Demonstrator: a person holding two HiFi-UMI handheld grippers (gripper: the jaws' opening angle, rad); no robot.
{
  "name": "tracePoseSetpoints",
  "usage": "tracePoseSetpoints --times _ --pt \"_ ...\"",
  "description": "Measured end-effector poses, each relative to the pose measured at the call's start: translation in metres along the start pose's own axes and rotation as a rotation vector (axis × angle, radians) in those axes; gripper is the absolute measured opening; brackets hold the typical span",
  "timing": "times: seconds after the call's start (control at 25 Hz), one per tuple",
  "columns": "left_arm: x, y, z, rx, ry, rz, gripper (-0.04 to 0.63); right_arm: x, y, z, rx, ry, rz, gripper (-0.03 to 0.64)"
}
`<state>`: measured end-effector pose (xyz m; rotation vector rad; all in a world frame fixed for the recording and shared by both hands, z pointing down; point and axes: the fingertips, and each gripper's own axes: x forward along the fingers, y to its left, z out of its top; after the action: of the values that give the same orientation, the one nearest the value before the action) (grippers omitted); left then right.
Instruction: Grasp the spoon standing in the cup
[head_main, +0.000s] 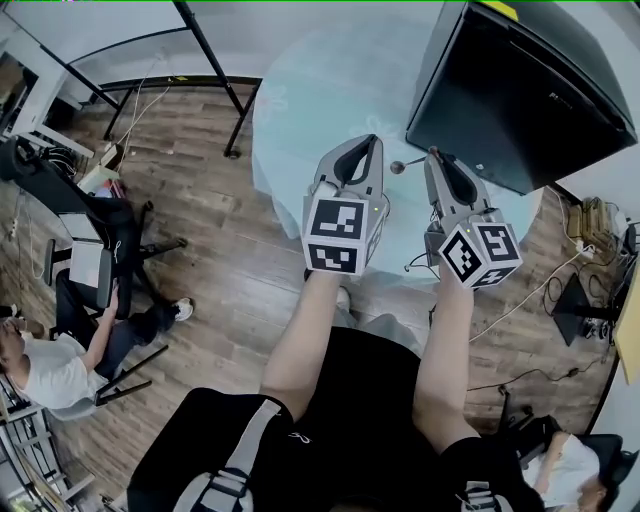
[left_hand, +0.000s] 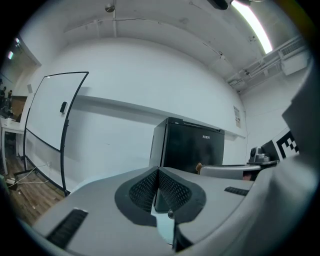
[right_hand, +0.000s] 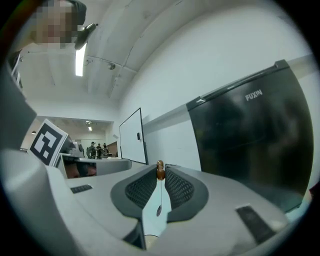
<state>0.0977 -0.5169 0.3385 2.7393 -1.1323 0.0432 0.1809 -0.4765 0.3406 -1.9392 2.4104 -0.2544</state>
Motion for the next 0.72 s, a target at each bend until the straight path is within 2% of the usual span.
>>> tracePoseSetpoints --times 0.4,0.72 --pt "-0.003 -0.015 0.04 0.042 -0.083 -0.045 0.002 -0.008 0.005 0.051 -0.076 -0.093 -0.005 0.049" --pt "-0.004 0.0 0.053 0.047 -0.115 -0.027 0.002 0.005 0.007 0.058 -0.086 -0.104 0.014 0.049"
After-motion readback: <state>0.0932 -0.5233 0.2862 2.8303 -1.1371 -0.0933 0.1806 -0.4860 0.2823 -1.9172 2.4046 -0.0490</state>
